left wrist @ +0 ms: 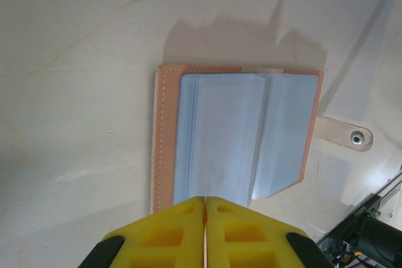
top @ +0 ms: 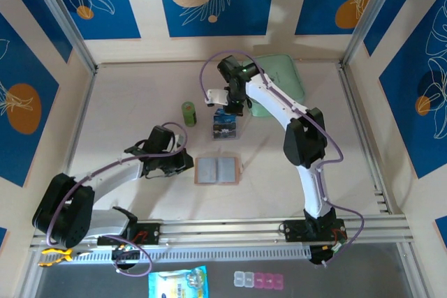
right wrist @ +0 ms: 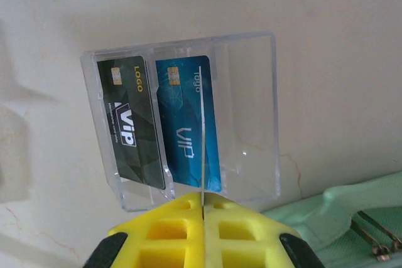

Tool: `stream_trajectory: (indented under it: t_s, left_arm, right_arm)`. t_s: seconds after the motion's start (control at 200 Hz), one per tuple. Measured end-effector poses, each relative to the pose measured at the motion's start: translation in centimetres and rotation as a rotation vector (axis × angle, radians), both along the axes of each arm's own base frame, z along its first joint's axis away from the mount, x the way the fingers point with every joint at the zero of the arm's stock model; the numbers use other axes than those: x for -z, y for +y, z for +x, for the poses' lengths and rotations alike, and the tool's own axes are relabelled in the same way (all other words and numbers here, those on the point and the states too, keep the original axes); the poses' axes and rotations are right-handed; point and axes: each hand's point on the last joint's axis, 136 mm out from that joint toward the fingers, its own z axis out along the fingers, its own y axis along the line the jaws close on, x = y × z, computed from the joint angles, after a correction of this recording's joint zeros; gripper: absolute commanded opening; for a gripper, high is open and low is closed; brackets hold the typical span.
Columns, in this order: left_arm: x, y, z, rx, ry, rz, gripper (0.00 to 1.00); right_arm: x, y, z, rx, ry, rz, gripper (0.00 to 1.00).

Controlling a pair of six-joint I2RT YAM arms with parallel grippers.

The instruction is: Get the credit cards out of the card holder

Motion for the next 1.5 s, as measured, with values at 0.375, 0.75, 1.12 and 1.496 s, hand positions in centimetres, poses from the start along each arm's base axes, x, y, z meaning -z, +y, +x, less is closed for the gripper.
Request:
stream_trajectory:
  t_s: [0.375,0.75,1.12,1.496]
  left_arm:
    - [1.1,0.6,-0.8,-0.006,0.029,0.015,0.09]
    - [1.1,0.2,-0.5,0.001,0.021,-0.005,0.09]
    - [1.7,-0.8,0.1,0.005,0.041,-0.051,0.06]
    - [2.9,-1.5,0.3,0.015,0.066,-0.062,0.03]
  right_arm:
    - [1.8,0.0,0.0,-0.010,0.035,-0.018,0.22]
    - [2.6,-0.2,-0.4,0.084,0.042,0.019,0.26]
    - [-1.1,2.0,-3.3,0.625,0.155,0.320,0.22]
    - [2.3,3.3,-11.3,1.113,0.543,0.465,0.24]
